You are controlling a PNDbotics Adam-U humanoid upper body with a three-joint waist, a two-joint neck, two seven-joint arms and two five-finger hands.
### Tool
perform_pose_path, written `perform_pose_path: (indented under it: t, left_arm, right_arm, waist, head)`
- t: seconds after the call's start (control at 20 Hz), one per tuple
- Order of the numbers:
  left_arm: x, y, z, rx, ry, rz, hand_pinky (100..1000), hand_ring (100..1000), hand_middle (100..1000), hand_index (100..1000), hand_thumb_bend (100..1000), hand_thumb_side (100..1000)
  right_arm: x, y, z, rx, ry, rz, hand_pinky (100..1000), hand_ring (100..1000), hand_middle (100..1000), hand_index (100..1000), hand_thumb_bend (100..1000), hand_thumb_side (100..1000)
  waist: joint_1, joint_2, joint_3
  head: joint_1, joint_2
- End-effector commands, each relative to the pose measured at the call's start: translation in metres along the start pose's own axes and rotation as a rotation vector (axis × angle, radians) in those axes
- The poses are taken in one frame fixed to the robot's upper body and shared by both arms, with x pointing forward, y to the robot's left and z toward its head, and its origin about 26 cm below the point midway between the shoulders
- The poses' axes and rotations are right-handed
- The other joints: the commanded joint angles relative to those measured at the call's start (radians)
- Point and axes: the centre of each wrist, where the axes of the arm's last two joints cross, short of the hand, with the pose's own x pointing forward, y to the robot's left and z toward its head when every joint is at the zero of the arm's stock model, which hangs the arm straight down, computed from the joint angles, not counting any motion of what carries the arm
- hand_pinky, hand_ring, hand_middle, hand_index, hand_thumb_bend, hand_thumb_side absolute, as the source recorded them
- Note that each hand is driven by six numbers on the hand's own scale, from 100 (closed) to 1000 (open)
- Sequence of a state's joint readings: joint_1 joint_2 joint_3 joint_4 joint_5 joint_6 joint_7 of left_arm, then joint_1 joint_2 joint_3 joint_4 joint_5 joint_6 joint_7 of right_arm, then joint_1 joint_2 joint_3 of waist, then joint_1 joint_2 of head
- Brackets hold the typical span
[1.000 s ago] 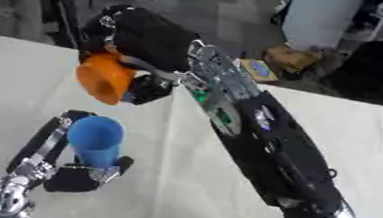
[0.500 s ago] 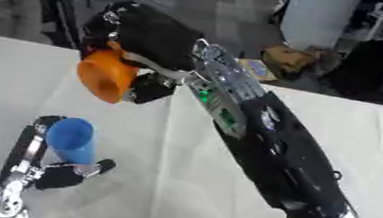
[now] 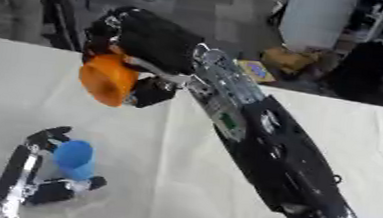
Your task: Pour the contents of one cup into another cup.
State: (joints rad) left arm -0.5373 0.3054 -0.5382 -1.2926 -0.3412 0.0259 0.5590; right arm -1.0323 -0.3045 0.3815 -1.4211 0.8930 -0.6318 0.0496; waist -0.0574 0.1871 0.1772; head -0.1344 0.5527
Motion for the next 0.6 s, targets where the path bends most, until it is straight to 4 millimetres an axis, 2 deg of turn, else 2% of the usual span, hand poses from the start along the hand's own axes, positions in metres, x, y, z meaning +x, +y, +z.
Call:
perform_pose_path:
  t: [0.05, 0.15, 0.35, 0.4, 0.55, 0.6]
  left_arm:
    - [0.005, 0.011, -0.003, 0.034, -0.041, 0.003, 746, 500, 626, 822, 1000, 453]
    - [0.006, 0.016, 0.002, 0.039, -0.049, 0.01, 746, 499, 626, 815, 1000, 472]
    - [0.014, 0.023, 0.014, 0.073, -0.056, 0.066, 746, 494, 622, 803, 1000, 478]
    - [0.017, 0.024, 0.017, 0.081, -0.062, 0.084, 739, 479, 605, 790, 1000, 481]
    - [0.027, 0.028, 0.025, 0.097, -0.083, 0.135, 711, 436, 551, 750, 1000, 486]
    - [0.032, 0.031, 0.027, 0.11, -0.092, 0.156, 668, 399, 510, 717, 1000, 484]
  right_arm:
    - [-0.011, -0.01, 0.012, -0.045, 0.072, -0.017, 569, 235, 152, 345, 290, 100]
    - [-0.018, -0.01, 0.032, -0.07, 0.154, -0.061, 543, 223, 145, 334, 281, 100]
    - [-0.031, -0.003, 0.091, -0.102, 0.385, -0.163, 501, 212, 135, 321, 259, 100]
    - [-0.034, 0.004, 0.109, -0.109, 0.468, -0.201, 465, 201, 125, 309, 234, 100]
    - [-0.039, 0.029, 0.158, -0.137, 0.715, -0.34, 429, 190, 114, 295, 210, 100]
    - [-0.039, 0.042, 0.175, -0.145, 0.802, -0.399, 411, 191, 110, 288, 194, 100]
  waist:
    - [0.008, -0.012, -0.004]
    - [0.008, -0.011, -0.006]
    - [0.008, -0.007, -0.01]
    - [0.009, -0.006, -0.011]
    - [0.015, -0.002, -0.011]
    - [0.018, -0.001, -0.011]
  head:
    - [0.006, -0.01]
    - [0.016, -0.013]
    - [0.033, -0.02]
    - [0.038, -0.021]
    - [0.039, -0.024]
    - [0.04, -0.025]
